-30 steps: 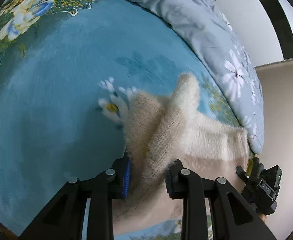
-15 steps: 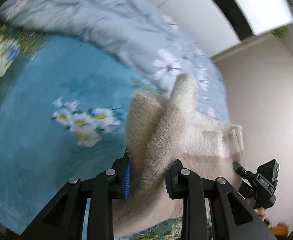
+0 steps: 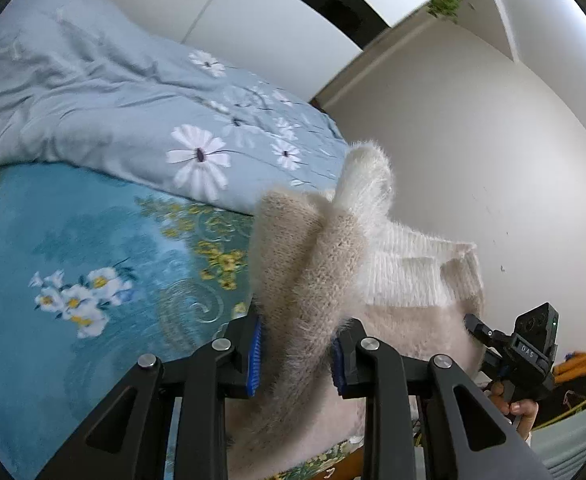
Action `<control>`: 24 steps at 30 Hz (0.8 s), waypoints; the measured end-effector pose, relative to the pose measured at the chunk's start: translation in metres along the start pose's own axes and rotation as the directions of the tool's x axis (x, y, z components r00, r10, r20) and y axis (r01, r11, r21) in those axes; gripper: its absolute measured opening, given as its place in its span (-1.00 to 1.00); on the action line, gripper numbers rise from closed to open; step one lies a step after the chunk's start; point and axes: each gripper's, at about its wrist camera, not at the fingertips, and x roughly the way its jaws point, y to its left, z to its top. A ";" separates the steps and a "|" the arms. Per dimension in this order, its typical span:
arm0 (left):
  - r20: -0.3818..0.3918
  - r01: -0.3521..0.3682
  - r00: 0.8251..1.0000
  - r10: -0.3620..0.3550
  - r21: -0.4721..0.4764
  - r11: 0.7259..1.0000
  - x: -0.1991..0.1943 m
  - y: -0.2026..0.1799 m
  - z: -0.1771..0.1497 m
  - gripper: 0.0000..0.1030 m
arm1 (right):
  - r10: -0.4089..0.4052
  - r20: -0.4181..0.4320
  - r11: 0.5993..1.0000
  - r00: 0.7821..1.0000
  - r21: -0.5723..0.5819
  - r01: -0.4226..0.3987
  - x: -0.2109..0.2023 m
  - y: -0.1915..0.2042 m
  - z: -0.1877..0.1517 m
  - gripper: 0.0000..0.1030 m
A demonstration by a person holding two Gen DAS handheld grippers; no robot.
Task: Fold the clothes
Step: 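Lift the folded sweater with both grippers and carry it toward the clothes stack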
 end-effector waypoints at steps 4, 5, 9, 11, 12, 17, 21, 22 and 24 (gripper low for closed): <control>0.004 -0.011 1.000 0.011 0.054 0.998 0.035 -0.053 0.002 -0.45 | 0.015 0.025 1.000 1.000 0.007 -0.016 -0.025 -0.036 0.016 -0.37; 0.006 -0.014 1.000 0.014 0.057 0.998 0.047 -0.065 0.002 -0.45 | 0.021 0.027 1.000 0.999 0.010 -0.021 -0.031 -0.051 0.024 -0.37; 0.014 -0.032 0.999 0.032 0.039 0.999 0.103 -0.115 0.000 -0.46 | 0.043 0.014 0.999 0.999 0.001 -0.043 -0.046 -0.109 0.063 -0.37; 0.016 -0.044 0.999 0.044 0.016 0.999 0.135 -0.142 -0.003 -0.46 | 0.050 -0.006 0.999 0.999 0.000 -0.050 -0.054 -0.142 0.086 -0.37; 0.007 -0.052 0.999 0.052 0.003 0.999 0.150 -0.154 -0.003 -0.46 | 0.053 -0.017 0.999 0.998 0.002 -0.053 -0.057 -0.158 0.098 -0.37; -0.038 -0.102 0.994 0.101 -0.017 0.995 0.223 -0.209 -0.003 -0.46 | 0.055 -0.091 0.998 0.994 0.023 -0.053 -0.068 -0.240 0.152 -0.37; -0.095 -0.131 0.987 0.128 -0.030 0.991 0.278 -0.237 -0.010 -0.46 | 0.053 -0.129 0.996 0.990 0.073 -0.044 -0.062 -0.298 0.182 -0.37; -0.107 -0.137 0.985 0.133 -0.031 0.990 0.290 -0.242 -0.010 -0.46 | 0.052 -0.135 0.996 0.990 0.082 -0.041 -0.061 -0.311 0.188 -0.37; -0.131 -0.145 0.982 0.139 -0.034 0.989 0.314 -0.252 -0.011 -0.46 | 0.051 -0.142 0.994 0.989 0.103 -0.036 -0.055 -0.332 0.199 -0.37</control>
